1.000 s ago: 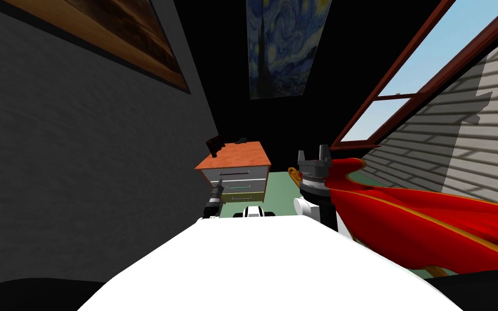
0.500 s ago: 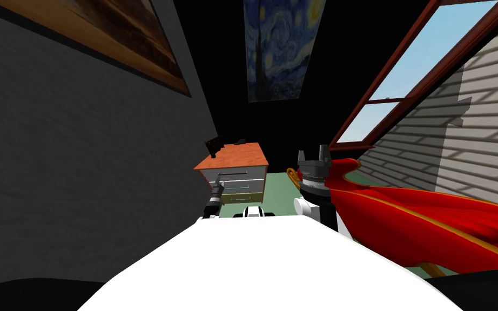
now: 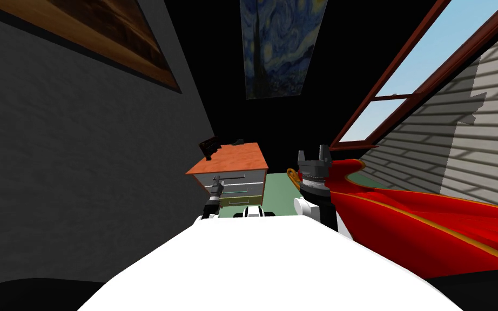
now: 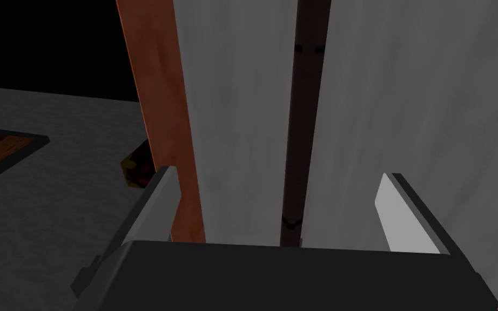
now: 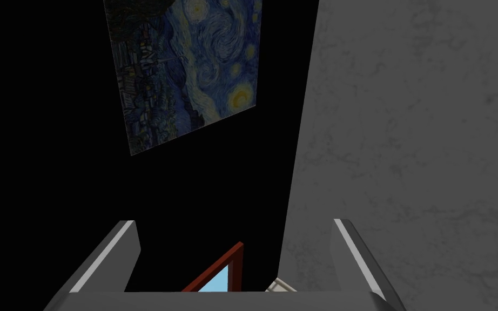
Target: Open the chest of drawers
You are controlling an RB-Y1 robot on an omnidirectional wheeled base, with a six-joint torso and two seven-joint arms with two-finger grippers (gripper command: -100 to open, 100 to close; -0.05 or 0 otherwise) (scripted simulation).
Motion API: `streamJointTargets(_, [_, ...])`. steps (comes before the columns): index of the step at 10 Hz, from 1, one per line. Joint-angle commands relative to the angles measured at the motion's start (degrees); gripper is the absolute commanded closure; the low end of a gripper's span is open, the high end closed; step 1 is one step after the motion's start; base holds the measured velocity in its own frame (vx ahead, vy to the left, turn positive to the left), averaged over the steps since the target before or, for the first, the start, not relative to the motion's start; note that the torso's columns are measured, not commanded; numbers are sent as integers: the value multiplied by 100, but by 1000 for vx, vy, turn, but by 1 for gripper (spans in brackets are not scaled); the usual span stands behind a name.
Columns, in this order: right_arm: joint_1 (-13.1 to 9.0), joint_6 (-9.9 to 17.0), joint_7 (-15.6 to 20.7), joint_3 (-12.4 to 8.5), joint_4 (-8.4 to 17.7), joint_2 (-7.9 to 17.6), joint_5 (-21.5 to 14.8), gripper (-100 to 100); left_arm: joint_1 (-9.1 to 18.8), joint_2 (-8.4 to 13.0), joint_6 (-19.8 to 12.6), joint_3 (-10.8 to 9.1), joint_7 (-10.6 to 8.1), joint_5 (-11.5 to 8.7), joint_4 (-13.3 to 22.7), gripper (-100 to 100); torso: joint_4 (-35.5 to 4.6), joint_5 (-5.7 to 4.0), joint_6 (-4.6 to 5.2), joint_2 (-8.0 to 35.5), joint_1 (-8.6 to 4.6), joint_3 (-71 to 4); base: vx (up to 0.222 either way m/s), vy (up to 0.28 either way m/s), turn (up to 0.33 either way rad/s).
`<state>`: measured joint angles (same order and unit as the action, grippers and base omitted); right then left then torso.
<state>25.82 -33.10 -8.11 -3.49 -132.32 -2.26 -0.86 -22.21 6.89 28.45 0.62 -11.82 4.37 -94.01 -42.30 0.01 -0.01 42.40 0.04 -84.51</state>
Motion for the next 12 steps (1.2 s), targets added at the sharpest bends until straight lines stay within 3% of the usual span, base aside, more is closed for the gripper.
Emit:
streamJointTargets(1, [-1,0,0,0,0,0,0,0,0,-26,79,15,19,3,94,100,-5,-1,0,20,-2,12,-34,2,5])
streamJointTargets(4, [-3,1,0,1,1,0,0,0,-248,58,26,64,-68,25,-238,100,-8,-3,1,25,-10,17,-174,-3,23])
streamJointTargets(5, [-3,1,0,1,1,-1,0,0,-223,43,35,60,-50,23,-205,100,-5,-3,1,11,-9,9,-94,-3,2])
streamJointTargets(6, [-2,1,0,1,1,0,0,0,-126,4,20,52,-13,18,-55,-100,7,-1,2,-37,-4,-19,86,-30,-28])
streamJointTargets(8, [2,-1,0,0,-1,0,0,0,-22,-38,16,43,29,13,98,-100,24,-4,0,-86,-15,-54,175,-54,-25])
streamJointTargets(11, [1,0,0,0,0,0,0,0,-92,17,-178,23,-30,13,-183,-100,-9,1,1,22,6,17,98,-17,-14])
streamJointTargets(12, [1,0,0,0,0,0,0,0,-83,11,-118,27,-19,12,-128,-100,-5,1,1,7,3,8,52,-3,-2])
